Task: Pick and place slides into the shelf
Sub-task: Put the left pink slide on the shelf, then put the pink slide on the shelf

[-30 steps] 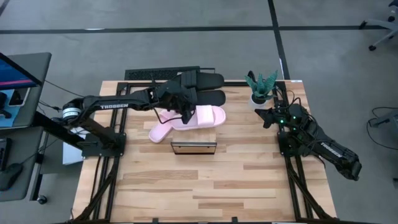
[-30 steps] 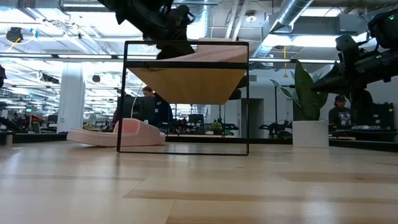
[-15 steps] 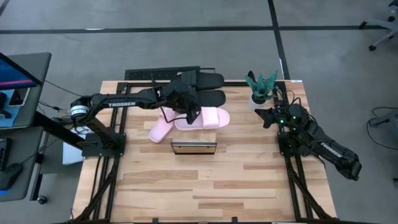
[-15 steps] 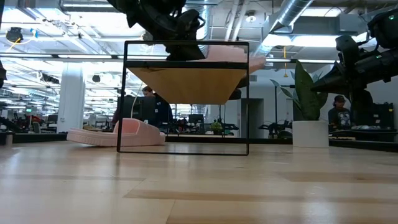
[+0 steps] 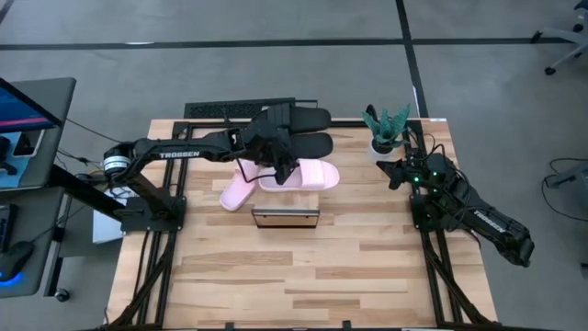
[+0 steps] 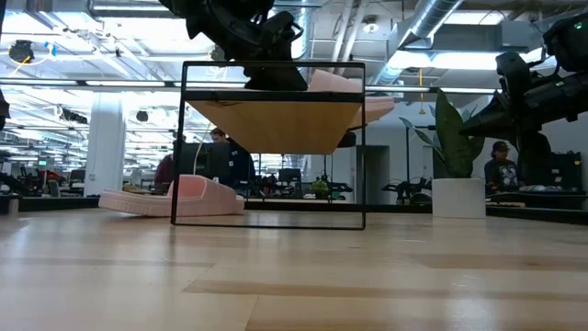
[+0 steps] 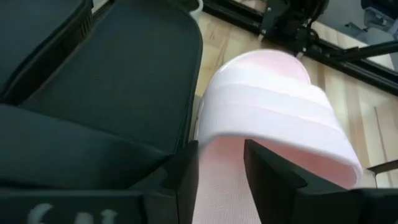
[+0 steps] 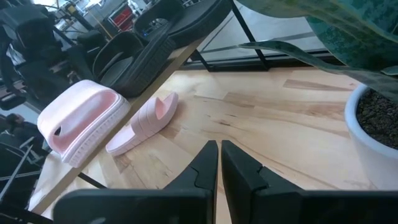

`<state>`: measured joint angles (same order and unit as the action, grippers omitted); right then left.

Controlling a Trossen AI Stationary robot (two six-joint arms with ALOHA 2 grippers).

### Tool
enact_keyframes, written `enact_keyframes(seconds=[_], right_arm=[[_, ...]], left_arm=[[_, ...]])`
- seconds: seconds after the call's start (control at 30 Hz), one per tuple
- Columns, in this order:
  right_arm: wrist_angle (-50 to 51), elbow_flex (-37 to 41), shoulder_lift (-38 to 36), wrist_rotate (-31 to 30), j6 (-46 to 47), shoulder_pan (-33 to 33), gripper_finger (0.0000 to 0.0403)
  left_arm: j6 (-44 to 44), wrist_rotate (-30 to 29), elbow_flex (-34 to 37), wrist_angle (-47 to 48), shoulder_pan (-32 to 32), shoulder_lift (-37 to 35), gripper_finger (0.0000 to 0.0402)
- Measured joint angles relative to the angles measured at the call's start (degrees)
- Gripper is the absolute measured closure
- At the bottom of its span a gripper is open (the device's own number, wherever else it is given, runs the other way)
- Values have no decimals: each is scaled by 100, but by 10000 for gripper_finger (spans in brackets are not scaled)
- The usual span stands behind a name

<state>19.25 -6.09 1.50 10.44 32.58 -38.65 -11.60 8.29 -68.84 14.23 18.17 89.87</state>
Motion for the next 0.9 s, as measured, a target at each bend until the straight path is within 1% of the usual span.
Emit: enact_keyframes(seconds=[0.13,0.37,0.53,0.63,0.77,0.9], right_arm=[[0,0,0,0,0,1,390],[0,0,0,0,0,-1,390],[-1,0,0,0,-1,1,390],[0,0,0,-1,0,1,390],[0,-1,-4,-2,0,-1,390],[0,0,-2,-2,0,-1,390]], left_arm=[[24,-1,0,170,0,-1,270],[95,-71,0,337,-1,-47,268],[147,-441,21,615,15,-297,268],[186,-545,20,749,13,-572,268],[123,-526,20,734,-25,-808,268],[-111,-272,20,535,-216,-1052,268]])
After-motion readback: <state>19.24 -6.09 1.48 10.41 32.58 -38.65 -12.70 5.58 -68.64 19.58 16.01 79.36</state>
